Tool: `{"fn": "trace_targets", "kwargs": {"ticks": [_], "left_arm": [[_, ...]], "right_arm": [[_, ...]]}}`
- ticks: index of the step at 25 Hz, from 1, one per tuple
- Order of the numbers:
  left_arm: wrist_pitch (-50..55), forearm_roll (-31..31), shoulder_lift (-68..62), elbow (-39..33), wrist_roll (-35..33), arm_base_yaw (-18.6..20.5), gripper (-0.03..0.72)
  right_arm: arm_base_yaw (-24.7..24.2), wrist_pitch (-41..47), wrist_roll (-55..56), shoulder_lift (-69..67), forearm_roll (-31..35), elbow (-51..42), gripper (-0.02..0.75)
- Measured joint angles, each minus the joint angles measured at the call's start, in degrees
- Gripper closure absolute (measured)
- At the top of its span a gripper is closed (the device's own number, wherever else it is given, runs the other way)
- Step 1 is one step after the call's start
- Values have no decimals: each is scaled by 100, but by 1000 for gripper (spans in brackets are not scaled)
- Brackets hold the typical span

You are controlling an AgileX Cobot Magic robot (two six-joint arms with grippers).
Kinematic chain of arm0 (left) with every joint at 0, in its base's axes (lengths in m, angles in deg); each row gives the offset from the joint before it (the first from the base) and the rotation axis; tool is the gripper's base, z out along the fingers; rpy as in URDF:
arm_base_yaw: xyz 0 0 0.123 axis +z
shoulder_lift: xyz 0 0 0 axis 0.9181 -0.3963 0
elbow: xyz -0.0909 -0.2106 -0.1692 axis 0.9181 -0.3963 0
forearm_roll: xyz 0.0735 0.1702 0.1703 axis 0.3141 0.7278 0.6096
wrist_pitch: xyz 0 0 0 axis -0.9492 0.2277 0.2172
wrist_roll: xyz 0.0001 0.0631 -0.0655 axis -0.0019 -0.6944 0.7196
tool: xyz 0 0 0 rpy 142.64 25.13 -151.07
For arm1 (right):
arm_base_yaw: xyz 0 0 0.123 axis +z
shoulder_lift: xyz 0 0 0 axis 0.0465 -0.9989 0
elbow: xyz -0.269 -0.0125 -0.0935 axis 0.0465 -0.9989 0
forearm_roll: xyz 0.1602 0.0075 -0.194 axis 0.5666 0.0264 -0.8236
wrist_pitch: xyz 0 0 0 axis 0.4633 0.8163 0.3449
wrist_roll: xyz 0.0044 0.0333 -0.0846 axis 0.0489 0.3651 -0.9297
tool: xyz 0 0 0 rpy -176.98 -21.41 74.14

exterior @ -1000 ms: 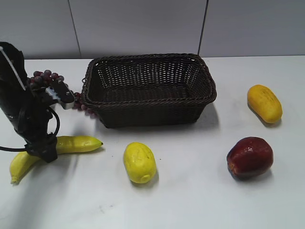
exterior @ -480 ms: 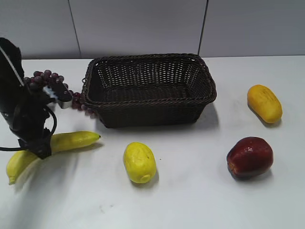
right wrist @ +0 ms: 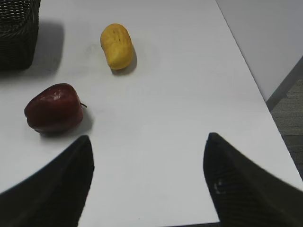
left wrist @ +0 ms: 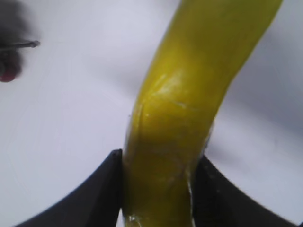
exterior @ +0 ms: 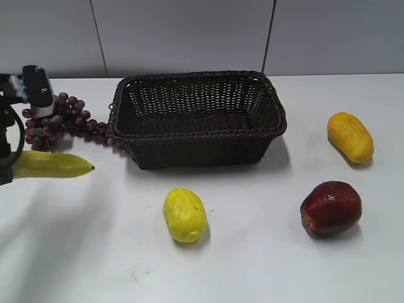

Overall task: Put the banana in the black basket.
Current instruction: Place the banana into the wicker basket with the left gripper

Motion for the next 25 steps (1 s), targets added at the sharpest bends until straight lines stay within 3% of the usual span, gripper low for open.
{"fn": "trace_targets", "kwargs": {"ticks": [4,9,18,25], "left_arm": [[59,387,395,48,-137,-232,378],[100,641,332,680,-190,-521,378],[814,710,-955,3059,-190,-1133,378],[876,716,-2337,4967,207,-1708,378]], "right_arm": [[0,0,0,0,0,0,187],[0,0,0,0,0,0,187],[0,0,0,0,0,0,187],[0,0,0,0,0,0,187]]}}
